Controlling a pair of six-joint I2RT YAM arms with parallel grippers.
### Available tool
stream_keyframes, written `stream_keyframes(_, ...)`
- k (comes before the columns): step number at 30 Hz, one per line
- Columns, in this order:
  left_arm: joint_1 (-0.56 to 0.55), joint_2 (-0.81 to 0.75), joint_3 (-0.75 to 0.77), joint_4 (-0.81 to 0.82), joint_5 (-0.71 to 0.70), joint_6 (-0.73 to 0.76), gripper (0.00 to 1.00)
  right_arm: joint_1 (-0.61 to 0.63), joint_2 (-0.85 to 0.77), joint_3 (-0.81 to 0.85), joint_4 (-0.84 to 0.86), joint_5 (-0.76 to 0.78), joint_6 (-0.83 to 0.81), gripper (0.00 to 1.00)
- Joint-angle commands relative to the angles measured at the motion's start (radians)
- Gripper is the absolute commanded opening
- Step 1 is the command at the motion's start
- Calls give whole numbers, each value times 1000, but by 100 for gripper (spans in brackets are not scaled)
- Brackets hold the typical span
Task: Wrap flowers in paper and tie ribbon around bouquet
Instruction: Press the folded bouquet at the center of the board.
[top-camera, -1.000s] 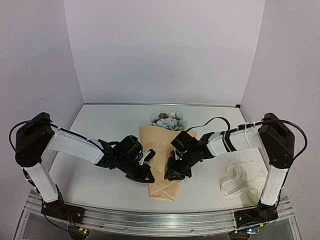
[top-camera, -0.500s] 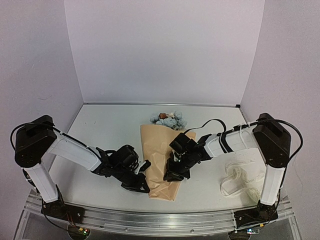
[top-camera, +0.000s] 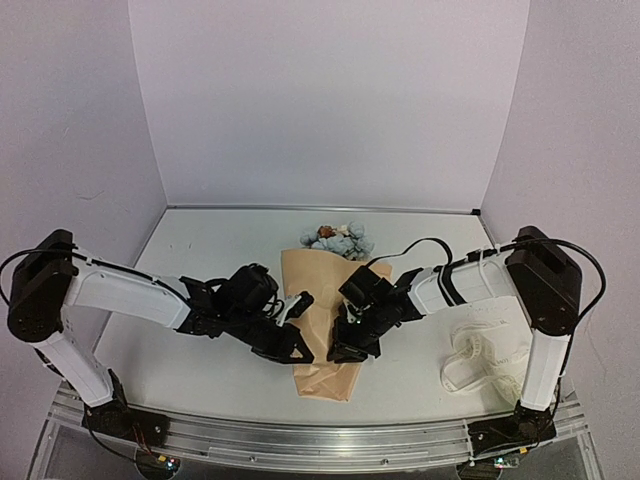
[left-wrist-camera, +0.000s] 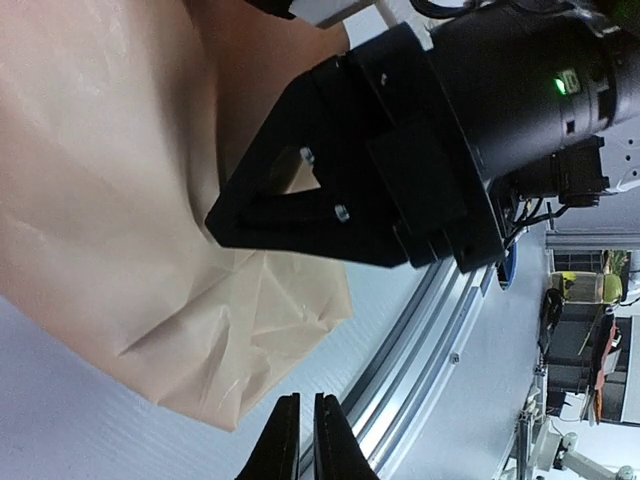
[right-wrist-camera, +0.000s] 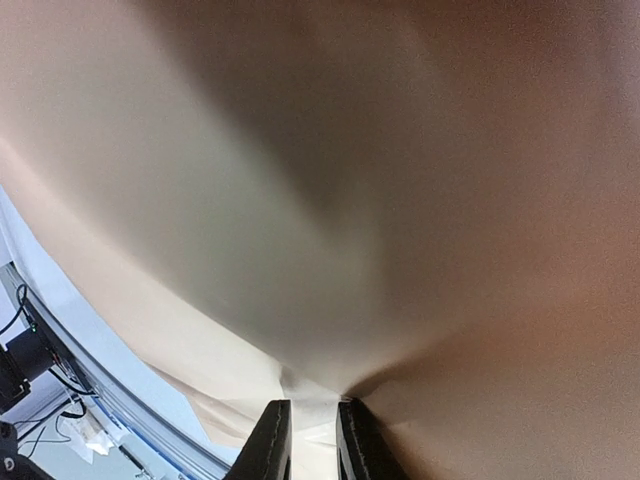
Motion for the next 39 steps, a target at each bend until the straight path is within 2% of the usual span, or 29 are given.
stream_keyframes(1, -4, 100, 14, 19, -10, 44, 7, 2, 8, 4, -34, 19, -20, 16)
stream_keyframes(10, -37, 135, -87, 95, -6, 6, 6, 3, 14, -2, -37, 25, -22, 16)
stream_keyframes(19, -68, 160, -92, 88, -11, -14, 7, 3, 13, -13, -40, 34, -27, 16)
stream_keyframes(23, -67, 108, -90, 69, -37, -20, 7, 3, 13, -10, -47, 35, -32, 16)
stream_keyframes(29, 0, 44, -33, 48, -67, 0, 11, 3, 8, -14, -63, 41, -47, 16)
stream_keyframes(39, 98, 181, 21, 101, -36, -11, 11, 2, 1, -19, -72, 43, -54, 15)
